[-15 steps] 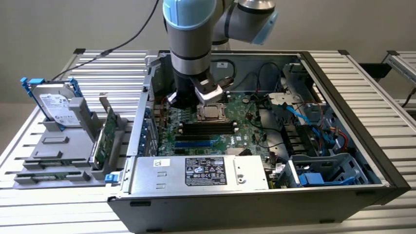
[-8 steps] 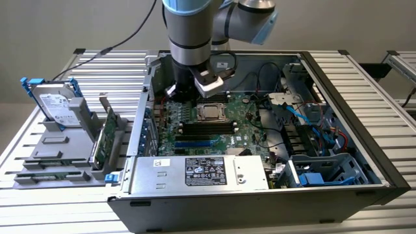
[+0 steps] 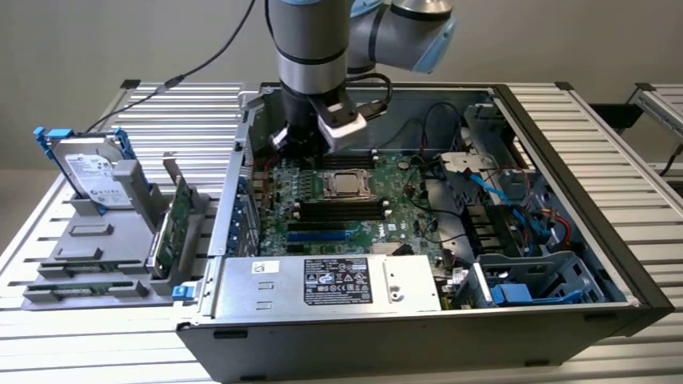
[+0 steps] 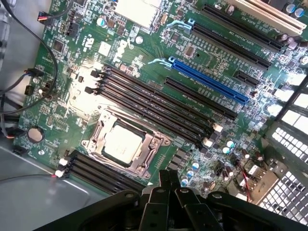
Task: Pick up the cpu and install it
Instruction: 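Install the second cpu locking lever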
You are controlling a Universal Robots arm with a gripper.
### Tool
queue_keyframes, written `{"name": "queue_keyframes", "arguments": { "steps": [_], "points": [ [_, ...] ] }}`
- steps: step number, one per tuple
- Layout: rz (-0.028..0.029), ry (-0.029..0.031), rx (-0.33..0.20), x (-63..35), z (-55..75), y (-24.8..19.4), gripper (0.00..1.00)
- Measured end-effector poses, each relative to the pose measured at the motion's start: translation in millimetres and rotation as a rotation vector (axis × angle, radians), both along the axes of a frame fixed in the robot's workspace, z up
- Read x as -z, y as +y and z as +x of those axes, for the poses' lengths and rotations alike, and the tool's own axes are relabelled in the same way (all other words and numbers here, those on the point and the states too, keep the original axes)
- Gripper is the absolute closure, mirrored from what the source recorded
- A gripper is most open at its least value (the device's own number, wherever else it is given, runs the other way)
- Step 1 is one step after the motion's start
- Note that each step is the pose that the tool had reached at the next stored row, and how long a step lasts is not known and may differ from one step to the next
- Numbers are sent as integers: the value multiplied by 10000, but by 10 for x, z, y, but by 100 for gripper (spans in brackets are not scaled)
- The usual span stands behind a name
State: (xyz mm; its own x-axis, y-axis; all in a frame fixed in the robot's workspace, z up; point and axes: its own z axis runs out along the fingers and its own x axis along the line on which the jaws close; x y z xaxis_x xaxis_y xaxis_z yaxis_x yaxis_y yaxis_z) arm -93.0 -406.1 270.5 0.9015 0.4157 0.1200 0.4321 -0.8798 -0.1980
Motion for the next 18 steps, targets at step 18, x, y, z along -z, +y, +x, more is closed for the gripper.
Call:
{"name": "queue_keyframes", "arguments": {
  "steps": [18],
  "points": [
    [-15, -1, 1213, -88, 18, 49, 89]
  ]
}}
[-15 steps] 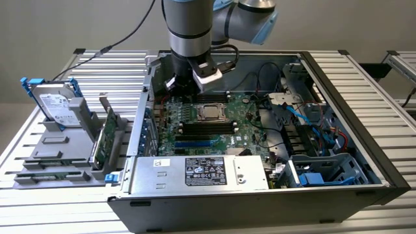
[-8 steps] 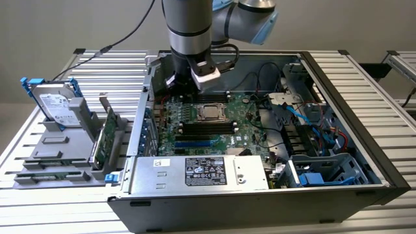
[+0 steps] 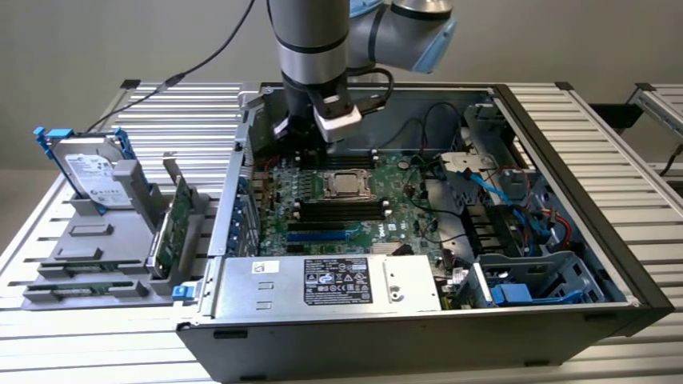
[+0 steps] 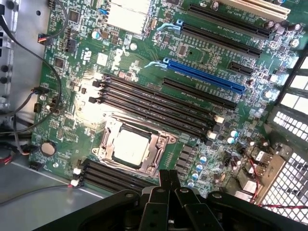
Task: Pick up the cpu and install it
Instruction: 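Install the second cpu locking lever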
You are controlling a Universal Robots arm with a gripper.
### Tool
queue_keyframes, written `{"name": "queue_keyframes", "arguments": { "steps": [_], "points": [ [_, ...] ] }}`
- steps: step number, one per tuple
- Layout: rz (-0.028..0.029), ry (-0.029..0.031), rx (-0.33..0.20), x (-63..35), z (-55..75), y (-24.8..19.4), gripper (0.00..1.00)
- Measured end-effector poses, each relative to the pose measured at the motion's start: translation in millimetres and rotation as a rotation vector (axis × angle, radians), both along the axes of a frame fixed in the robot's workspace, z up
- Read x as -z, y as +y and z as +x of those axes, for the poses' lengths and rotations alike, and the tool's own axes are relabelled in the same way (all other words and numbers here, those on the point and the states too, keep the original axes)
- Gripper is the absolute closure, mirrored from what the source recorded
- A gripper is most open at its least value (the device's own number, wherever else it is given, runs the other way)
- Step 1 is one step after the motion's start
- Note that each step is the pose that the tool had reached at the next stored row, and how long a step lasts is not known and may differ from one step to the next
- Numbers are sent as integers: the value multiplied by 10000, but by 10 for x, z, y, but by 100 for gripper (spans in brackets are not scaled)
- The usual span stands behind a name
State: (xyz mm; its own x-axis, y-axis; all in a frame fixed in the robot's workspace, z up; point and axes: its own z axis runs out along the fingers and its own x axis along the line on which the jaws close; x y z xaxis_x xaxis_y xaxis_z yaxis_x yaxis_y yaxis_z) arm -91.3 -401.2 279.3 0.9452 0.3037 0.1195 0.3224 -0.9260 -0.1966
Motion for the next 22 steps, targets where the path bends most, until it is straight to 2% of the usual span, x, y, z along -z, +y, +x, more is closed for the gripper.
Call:
{"name": "queue_keyframes", "arguments": {
  "steps": [5, 12, 15, 18, 19, 22],
  "points": [
    [-4, 8, 86, -31, 14, 24, 89],
    [-17, 124, 142, -163, 34, 30, 89],
    [-58, 154, 148, -210, 47, 31, 89],
    [-169, 155, 149, -236, 75, 36, 89],
    [-286, 154, 150, -245, 97, 46, 89],
    [-493, 153, 153, -249, 143, 65, 89]
  ]
}}
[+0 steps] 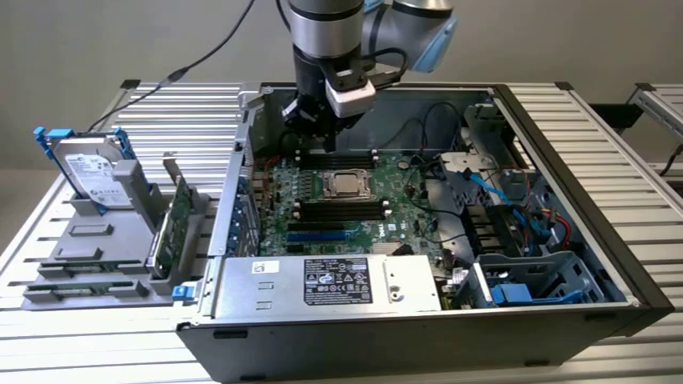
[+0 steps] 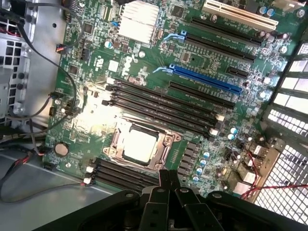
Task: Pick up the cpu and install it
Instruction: 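Install the second cpu locking lever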
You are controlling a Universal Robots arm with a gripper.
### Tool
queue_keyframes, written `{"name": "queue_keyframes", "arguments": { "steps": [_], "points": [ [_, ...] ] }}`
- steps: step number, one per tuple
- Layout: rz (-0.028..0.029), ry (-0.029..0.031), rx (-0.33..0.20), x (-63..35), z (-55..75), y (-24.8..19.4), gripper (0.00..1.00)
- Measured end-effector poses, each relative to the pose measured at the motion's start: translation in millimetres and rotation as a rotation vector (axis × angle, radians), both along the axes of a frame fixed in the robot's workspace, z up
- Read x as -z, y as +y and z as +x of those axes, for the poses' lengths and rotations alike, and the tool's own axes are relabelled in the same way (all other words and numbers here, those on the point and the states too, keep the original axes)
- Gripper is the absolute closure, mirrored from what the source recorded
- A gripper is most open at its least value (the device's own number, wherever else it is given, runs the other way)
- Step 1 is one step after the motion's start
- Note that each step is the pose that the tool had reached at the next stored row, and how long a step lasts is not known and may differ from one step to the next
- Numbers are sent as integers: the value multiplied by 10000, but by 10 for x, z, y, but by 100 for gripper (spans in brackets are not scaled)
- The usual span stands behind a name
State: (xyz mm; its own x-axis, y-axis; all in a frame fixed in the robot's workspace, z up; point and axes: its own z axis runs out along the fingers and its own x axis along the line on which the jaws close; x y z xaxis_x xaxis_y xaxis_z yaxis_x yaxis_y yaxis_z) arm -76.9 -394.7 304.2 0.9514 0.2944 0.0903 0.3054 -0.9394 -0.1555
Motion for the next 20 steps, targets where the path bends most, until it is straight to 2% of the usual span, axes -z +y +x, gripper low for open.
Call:
{"name": "queue_keyframes", "arguments": {
  "steps": [5, 10, 12, 15, 16, 20],
  "points": [
    [-289, 0, -1, 0, 83, 41, 89],
    [-476, -1, -1, 0, 163, 90, 89],
    [-569, 0, 1, -1, 177, 127, 89],
    [-752, -1, -1, 0, 186, 208, 89],
    [-770, 0, -1, 0, 188, 218, 89],
    [-774, 0, -2, 0, 189, 224, 89]
  ]
}}
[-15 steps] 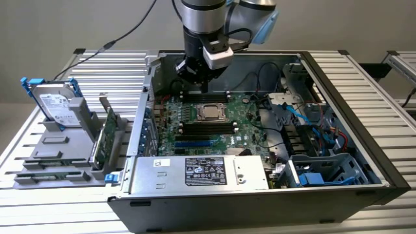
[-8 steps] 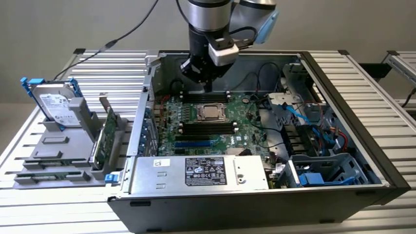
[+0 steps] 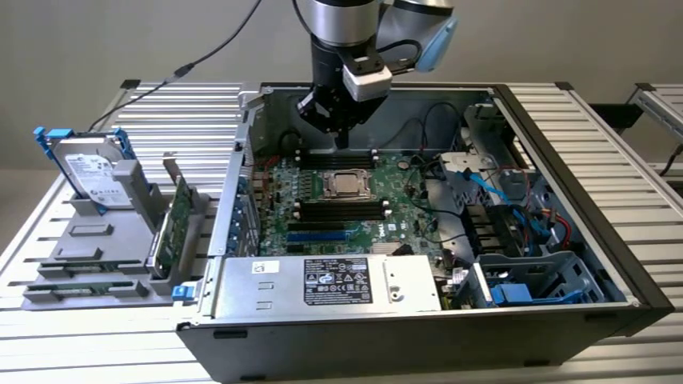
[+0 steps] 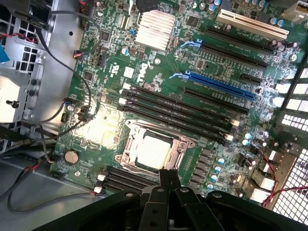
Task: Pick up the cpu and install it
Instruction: 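Install the second cpu locking lever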
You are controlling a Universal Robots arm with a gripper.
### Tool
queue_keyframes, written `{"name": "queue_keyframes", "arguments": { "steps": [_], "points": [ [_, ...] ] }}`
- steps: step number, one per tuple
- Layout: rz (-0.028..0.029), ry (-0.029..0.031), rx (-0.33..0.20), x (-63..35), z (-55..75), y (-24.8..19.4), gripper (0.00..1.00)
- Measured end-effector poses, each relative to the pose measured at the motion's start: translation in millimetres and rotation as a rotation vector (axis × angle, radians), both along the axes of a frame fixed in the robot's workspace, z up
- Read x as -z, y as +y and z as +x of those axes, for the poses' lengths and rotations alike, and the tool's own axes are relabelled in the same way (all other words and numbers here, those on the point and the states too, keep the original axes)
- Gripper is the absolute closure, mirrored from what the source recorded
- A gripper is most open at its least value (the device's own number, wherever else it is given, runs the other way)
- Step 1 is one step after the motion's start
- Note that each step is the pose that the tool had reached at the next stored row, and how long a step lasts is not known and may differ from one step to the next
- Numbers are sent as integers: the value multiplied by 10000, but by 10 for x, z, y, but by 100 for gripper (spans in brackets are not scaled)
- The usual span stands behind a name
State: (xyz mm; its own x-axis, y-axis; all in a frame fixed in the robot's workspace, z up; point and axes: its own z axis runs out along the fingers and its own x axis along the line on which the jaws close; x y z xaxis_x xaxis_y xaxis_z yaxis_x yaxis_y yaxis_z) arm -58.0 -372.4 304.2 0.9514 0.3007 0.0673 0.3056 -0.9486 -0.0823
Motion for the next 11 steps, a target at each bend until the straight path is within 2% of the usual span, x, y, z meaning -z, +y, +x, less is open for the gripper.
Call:
{"name": "queue_keyframes", "arguments": {
  "steps": [11],
  "points": [
    [0, 0, 1, 0, 0, 0, 89]
  ]
}}
